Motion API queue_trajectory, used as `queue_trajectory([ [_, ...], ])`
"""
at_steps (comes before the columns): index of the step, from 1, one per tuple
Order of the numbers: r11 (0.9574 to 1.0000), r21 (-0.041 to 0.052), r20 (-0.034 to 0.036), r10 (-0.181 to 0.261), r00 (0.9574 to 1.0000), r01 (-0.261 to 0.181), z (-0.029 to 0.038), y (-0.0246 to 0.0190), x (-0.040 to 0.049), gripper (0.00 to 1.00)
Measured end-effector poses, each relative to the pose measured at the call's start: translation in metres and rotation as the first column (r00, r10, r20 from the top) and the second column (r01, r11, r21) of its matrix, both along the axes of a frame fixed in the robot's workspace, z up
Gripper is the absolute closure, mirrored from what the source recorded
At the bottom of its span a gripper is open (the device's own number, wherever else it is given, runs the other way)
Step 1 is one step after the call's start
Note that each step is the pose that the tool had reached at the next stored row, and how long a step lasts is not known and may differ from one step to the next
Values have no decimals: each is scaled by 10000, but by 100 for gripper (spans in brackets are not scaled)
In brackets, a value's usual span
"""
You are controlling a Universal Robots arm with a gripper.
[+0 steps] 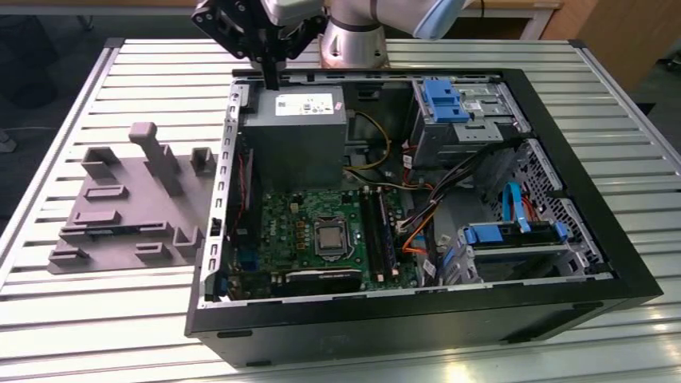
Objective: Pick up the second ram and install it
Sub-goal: 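Reach for the second ram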
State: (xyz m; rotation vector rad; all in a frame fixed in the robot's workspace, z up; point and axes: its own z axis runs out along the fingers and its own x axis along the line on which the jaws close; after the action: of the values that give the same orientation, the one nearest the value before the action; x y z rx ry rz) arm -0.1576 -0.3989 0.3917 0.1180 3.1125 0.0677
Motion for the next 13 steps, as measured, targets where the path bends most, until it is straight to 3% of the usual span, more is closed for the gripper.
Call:
queue_trajectory([
  [13, 10000, 0, 0, 0, 10000, 0, -3, 0, -48, 89],
])
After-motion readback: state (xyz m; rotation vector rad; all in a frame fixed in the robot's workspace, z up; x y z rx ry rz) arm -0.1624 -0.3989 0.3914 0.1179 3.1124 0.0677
